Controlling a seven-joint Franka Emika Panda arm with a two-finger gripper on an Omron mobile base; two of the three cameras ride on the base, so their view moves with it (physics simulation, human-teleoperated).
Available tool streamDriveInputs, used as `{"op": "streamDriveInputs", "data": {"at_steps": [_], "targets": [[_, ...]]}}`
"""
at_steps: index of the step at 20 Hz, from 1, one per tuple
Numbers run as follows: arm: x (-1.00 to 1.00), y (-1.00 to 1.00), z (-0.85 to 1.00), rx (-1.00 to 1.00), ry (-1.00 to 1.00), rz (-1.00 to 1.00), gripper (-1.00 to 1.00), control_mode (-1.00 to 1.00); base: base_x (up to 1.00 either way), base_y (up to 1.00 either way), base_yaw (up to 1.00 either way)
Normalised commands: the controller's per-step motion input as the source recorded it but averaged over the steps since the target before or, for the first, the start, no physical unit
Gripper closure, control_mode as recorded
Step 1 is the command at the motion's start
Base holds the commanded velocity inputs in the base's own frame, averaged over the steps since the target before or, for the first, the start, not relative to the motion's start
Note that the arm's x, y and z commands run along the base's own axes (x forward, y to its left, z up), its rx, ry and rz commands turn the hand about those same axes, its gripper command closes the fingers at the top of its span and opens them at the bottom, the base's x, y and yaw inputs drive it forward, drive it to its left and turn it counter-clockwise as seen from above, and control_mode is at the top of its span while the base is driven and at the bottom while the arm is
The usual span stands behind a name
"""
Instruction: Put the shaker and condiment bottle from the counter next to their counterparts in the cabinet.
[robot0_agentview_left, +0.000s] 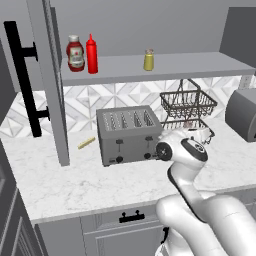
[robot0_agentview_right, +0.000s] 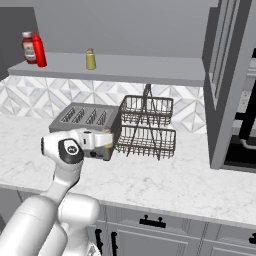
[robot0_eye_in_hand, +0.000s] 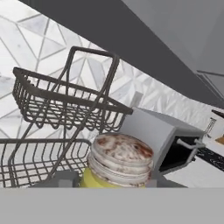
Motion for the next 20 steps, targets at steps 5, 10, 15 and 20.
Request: {"op": "streamDriveInputs", "data": {"at_steps": [5,10,15,20], "targets": [[0.00,0.00,0.17,0.00,0.00,0.19,1.00,-1.00,0.00,0.00,0.00],[0.00,0.00,0.15,0.00,-0.01,0.12,1.00,-1.00,0.00,0.00,0.00],[0.00,0.00,0.20,0.00,-0.03,0.07,1.00,-1.00,0.00,0.00,0.00],[0.00,0.00,0.29,0.00,-0.07,0.01,1.00,-1.00,0.00,0.00,0.00]]}}
